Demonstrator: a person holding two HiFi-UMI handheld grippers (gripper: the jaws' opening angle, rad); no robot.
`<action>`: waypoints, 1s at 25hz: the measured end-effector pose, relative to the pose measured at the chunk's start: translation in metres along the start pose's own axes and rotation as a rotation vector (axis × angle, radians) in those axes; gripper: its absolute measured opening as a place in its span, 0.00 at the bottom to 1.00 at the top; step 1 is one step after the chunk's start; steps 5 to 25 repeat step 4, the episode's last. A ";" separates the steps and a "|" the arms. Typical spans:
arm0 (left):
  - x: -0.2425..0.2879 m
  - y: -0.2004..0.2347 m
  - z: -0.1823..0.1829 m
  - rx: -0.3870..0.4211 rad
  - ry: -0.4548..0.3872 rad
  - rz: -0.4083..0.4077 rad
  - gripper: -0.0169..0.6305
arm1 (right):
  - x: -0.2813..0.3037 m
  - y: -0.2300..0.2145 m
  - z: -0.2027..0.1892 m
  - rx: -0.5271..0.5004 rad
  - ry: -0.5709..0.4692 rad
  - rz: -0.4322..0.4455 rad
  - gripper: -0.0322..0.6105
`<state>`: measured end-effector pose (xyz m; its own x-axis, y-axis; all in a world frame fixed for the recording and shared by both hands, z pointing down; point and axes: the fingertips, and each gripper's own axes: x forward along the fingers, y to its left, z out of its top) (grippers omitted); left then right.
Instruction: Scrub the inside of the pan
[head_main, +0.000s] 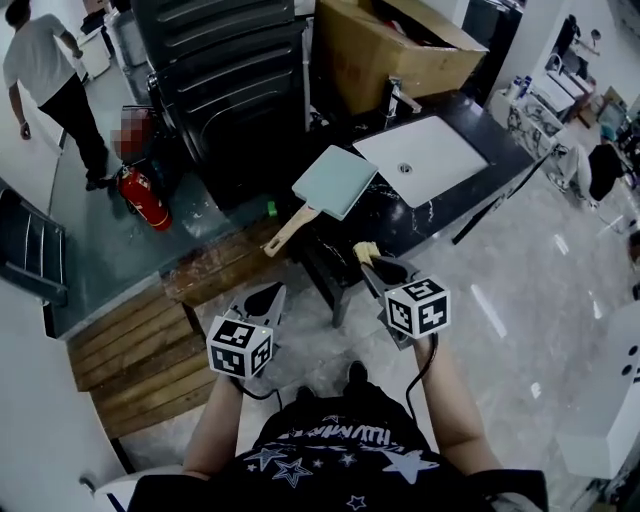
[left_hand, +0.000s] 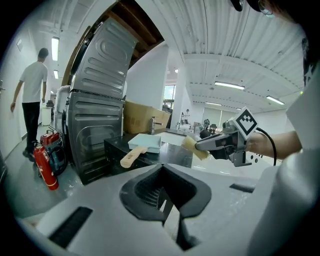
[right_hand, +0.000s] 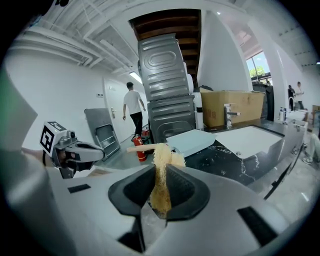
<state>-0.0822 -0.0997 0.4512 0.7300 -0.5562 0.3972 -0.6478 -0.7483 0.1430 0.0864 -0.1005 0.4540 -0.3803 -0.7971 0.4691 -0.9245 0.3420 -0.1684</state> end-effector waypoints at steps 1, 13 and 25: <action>-0.002 0.000 -0.002 -0.003 0.000 -0.004 0.04 | -0.001 0.002 -0.003 0.007 0.002 -0.003 0.16; -0.007 -0.001 -0.008 -0.007 0.003 -0.015 0.04 | -0.001 0.010 -0.011 0.026 0.004 -0.006 0.16; -0.007 -0.001 -0.008 -0.007 0.003 -0.015 0.04 | -0.001 0.010 -0.011 0.026 0.004 -0.006 0.16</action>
